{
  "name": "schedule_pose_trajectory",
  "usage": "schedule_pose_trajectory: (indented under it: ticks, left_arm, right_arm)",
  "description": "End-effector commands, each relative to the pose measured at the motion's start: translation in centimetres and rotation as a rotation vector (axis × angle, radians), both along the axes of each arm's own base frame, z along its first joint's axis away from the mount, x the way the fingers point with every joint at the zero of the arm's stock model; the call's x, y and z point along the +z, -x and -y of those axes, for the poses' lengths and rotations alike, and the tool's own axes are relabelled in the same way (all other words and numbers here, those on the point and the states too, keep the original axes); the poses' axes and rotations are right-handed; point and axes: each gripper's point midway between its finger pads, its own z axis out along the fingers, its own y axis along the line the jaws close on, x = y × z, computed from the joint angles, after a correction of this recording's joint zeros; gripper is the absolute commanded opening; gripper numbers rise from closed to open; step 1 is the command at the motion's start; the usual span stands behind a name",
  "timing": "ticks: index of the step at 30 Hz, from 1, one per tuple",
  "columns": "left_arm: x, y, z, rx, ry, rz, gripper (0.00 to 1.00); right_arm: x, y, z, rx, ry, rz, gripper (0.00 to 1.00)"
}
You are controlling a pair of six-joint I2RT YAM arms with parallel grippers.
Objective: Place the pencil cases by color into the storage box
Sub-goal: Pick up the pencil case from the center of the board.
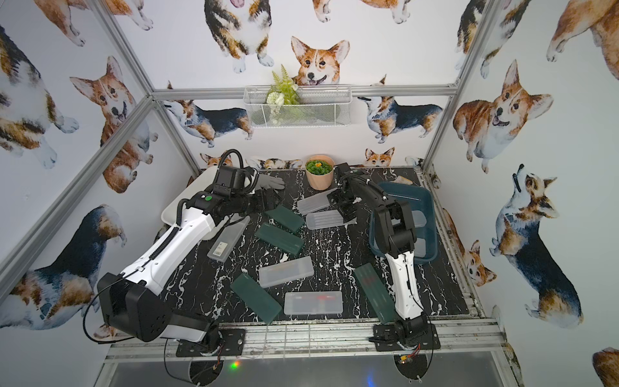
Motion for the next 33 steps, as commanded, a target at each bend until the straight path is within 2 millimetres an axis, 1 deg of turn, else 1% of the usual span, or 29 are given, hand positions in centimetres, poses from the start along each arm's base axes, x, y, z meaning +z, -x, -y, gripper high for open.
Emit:
schedule_pose_trajectory:
  ticks: [1, 5, 15, 21, 23, 27, 31, 33]
  left_arm:
    - [0.6, 0.0, 0.2, -0.013, -0.001, 0.035, 0.99]
    - [0.7, 0.2, 0.1, -0.013, 0.0, 0.035, 0.99]
    - [0.6, 0.2, 0.2, -0.016, 0.001, 0.026, 0.99]
    - [0.3, 0.0, 0.4, -0.02, 0.004, 0.017, 0.99]
    - [0.2, 0.0, 0.4, -0.019, 0.005, 0.016, 0.99]
    - [0.3, -0.1, 0.5, -0.019, 0.008, 0.017, 0.99]
    - [0.4, -0.1, 0.6, -0.019, 0.009, 0.017, 0.99]
    - [0.4, -0.2, 0.5, -0.019, 0.008, 0.016, 0.99]
  right_arm:
    - [-0.2, -0.6, -0.7, -0.178, -0.03, -0.04, 0.98]
    - [-0.1, -0.8, -0.8, -0.195, -0.022, -0.043, 0.99]
    - [-0.2, 1.2, 0.1, -0.219, -0.012, -0.074, 0.99]
    - [-0.9, 1.9, 0.6, -0.227, -0.004, -0.093, 0.98]
    - [-1.2, 1.7, 0.8, -0.24, -0.006, -0.099, 0.99]
    - [-1.3, 0.9, 1.2, -0.261, -0.009, -0.085, 0.99]
    - [-1.8, 0.0, 1.7, -0.29, -0.013, -0.087, 0.99]
    - [-2.1, -0.1, 1.6, -0.289, -0.009, -0.092, 0.99]
